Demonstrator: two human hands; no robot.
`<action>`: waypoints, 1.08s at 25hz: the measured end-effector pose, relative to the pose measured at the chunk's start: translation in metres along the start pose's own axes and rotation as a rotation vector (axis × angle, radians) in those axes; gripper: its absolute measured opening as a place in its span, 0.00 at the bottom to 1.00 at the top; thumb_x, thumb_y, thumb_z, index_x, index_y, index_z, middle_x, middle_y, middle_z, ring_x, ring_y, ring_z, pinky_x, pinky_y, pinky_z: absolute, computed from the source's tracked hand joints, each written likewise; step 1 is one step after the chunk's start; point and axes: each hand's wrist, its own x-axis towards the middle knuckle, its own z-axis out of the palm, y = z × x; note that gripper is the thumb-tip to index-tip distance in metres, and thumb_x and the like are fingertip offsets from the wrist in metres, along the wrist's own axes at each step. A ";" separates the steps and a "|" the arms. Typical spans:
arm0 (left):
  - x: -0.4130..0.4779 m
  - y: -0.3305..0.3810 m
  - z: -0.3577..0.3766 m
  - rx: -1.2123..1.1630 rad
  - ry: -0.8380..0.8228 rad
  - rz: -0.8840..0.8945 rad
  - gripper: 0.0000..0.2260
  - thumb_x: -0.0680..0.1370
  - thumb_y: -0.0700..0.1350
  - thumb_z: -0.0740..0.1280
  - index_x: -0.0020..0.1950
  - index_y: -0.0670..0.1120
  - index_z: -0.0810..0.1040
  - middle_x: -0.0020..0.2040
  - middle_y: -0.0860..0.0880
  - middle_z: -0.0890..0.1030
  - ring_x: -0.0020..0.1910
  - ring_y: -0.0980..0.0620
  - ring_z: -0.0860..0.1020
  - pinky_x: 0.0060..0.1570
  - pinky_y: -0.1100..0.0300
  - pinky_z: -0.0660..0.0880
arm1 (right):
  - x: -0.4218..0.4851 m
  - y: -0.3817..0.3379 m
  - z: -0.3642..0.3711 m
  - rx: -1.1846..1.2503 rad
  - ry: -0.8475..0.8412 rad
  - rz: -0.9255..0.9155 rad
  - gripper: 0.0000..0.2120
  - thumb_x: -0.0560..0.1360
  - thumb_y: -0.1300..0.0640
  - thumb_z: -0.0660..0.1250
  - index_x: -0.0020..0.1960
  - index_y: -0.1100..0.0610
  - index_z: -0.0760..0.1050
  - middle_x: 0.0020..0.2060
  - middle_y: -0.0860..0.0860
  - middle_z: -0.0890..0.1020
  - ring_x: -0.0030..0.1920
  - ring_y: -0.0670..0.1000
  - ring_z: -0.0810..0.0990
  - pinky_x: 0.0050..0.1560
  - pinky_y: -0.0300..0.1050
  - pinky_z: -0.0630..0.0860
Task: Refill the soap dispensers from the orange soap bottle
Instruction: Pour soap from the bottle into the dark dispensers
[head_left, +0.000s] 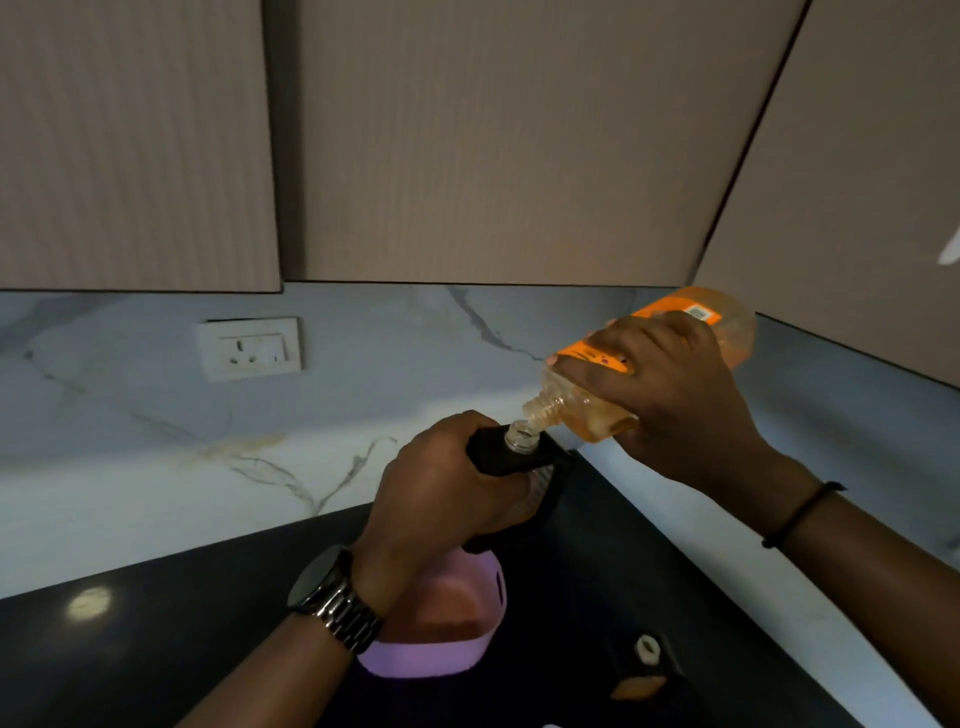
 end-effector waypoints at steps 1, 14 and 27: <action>0.001 0.000 -0.004 -0.001 -0.003 0.001 0.18 0.66 0.62 0.72 0.53 0.59 0.78 0.44 0.61 0.82 0.42 0.63 0.79 0.45 0.55 0.80 | 0.004 -0.001 -0.001 -0.004 -0.001 -0.020 0.35 0.63 0.56 0.77 0.69 0.46 0.72 0.60 0.55 0.79 0.62 0.61 0.75 0.60 0.61 0.65; 0.003 0.011 -0.013 -0.007 -0.043 0.003 0.29 0.58 0.70 0.62 0.54 0.58 0.78 0.45 0.60 0.80 0.44 0.61 0.78 0.48 0.56 0.79 | 0.018 0.001 -0.015 -0.050 -0.016 -0.104 0.35 0.63 0.59 0.77 0.68 0.47 0.73 0.60 0.56 0.79 0.63 0.62 0.74 0.61 0.63 0.63; -0.003 0.013 0.003 -0.014 -0.085 -0.007 0.25 0.63 0.67 0.68 0.56 0.59 0.78 0.48 0.59 0.81 0.46 0.60 0.79 0.50 0.55 0.79 | 0.008 0.010 -0.026 -0.083 -0.029 -0.147 0.34 0.63 0.59 0.76 0.68 0.47 0.73 0.61 0.58 0.79 0.63 0.63 0.75 0.63 0.64 0.63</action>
